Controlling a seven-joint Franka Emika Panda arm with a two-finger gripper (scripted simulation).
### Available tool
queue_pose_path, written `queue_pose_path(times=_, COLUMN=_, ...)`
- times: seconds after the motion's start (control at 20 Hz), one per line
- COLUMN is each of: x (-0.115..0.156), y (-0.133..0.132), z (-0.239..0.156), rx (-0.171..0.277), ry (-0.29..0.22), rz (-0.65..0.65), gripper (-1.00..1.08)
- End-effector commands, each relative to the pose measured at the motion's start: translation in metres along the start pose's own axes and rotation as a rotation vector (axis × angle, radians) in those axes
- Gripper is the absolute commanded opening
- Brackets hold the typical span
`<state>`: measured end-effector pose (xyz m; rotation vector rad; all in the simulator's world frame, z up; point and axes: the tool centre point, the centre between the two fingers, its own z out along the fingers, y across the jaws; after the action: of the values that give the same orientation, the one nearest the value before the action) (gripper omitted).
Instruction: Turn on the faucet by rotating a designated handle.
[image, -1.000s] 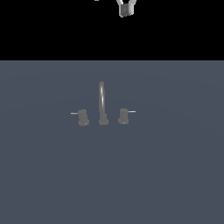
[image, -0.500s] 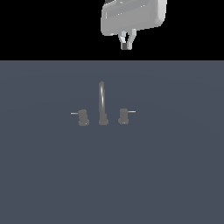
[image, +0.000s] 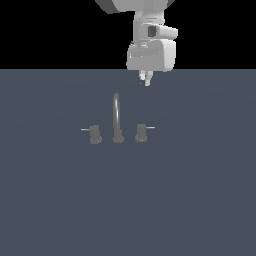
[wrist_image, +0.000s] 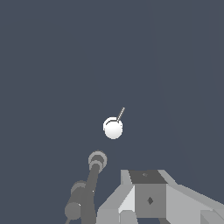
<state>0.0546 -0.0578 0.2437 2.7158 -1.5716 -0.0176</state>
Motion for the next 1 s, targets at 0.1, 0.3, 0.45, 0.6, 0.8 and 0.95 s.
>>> queue_pose_path(times=0.1, x=0.017, y=-0.015, z=0.042, rx=0.003, ry=0.001, rz=0.117, gripper=-1.0)
queue_pose_path(times=0.3, x=0.029, y=-0.026, z=0.082, rx=0.006, ry=0.002, rz=0.219, gripper=-1.0)
queue_pose_path(times=0.45, x=0.037, y=-0.031, z=0.11, rx=0.007, ry=0.003, rz=0.287, gripper=-1.0)
queue_pose_path(times=0.6, x=0.043, y=-0.035, z=0.133, rx=0.008, ry=0.004, rz=0.344, gripper=-1.0)
queue_pose_path(times=0.8, x=0.048, y=-0.038, z=0.157, rx=0.009, ry=0.005, rz=0.401, gripper=-1.0)
queue_pose_path(times=0.95, x=0.051, y=-0.039, z=0.17, rx=0.01, ry=0.005, rz=0.43, gripper=-1.0)
